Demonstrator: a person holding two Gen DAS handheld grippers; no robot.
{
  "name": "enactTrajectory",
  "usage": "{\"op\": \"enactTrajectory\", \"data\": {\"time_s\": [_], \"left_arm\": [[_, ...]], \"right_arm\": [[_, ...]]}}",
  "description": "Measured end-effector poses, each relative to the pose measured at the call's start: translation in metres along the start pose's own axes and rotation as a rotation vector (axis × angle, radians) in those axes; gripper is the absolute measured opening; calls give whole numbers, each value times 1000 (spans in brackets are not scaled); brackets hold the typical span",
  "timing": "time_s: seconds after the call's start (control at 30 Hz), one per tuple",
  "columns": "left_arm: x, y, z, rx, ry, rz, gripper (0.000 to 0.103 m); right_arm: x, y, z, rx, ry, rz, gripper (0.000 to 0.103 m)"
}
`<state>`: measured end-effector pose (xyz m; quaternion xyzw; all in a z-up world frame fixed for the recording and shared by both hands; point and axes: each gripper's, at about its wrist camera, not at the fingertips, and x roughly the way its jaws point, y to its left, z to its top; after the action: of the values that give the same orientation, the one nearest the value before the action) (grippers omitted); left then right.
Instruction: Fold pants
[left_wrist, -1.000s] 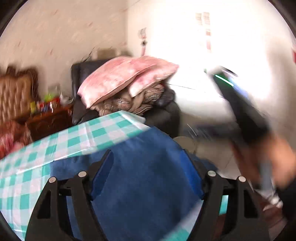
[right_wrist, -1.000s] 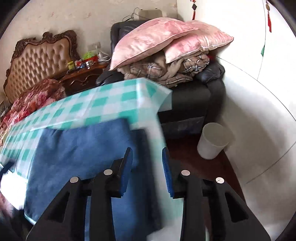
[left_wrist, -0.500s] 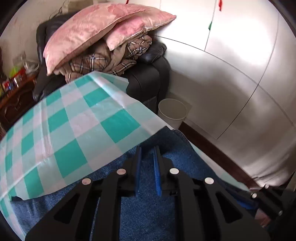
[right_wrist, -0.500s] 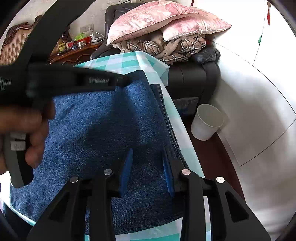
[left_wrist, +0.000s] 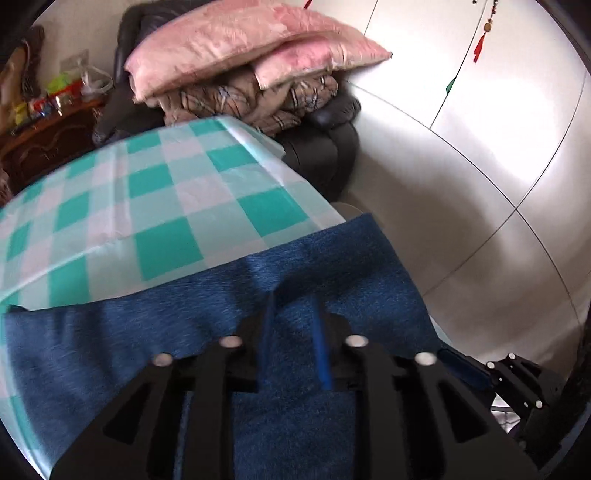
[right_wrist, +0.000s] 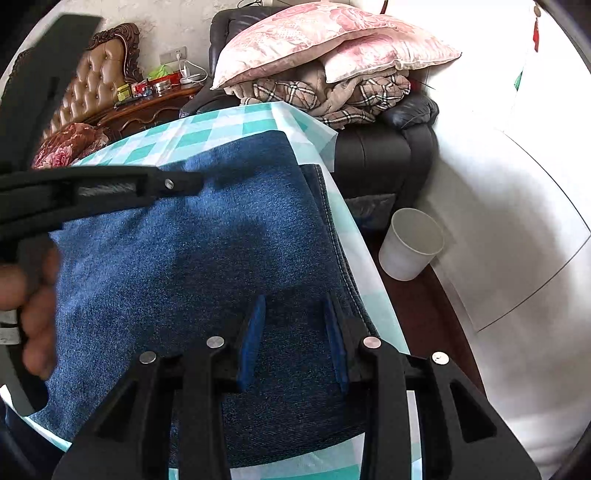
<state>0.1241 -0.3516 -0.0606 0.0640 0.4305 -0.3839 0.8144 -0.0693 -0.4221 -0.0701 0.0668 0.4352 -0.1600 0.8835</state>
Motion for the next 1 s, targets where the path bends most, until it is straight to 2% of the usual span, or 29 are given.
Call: {"op": "enactTrajectory", "data": {"time_s": [0.03,0.1,0.13,0.3,0.4,0.47,0.53,0.63,0.7,0.77,0.87,0.9,1.0], "left_arm": [[-2,0,-3,4,-2,-3,40],[8,1,-12,7,79,-1,42],[8,1,-16,12,86,14,41],[-28,-11,-40,35,26,27,45],[-41,-26,-62,85,39,57,49],[-45,-36,-79,116,67,40,58],[-46,-42,-93,144,106,73,65],[-58,-46,-110,165,107,120,73],[-66,-44,-115,167,97,136,78],[-76,-37,-115,146,66,157,88],[-86,-22,-102,98,-9,235,98],[-87,-16,-93,86,-36,269,101],[-81,-9,-65,103,-113,283,101]], "right_arm": [[-1,0,-1,0,-1,-1,31],[-1,2,-2,-1,-4,-8,31],[-1,2,-2,-3,-5,-10,31],[0,3,-2,-7,-11,-10,31],[0,3,-2,-6,-10,-10,31],[0,3,-3,-10,-13,-10,31],[-1,3,-4,-11,-13,-7,31],[-1,4,-4,-18,-11,-13,31],[-1,5,-4,-19,-13,-17,31],[-1,6,-3,-22,-13,-24,31],[-1,6,-2,-17,-2,-22,31],[-1,5,-1,-14,0,-16,32],[-3,4,-1,-15,3,-8,35]]}}
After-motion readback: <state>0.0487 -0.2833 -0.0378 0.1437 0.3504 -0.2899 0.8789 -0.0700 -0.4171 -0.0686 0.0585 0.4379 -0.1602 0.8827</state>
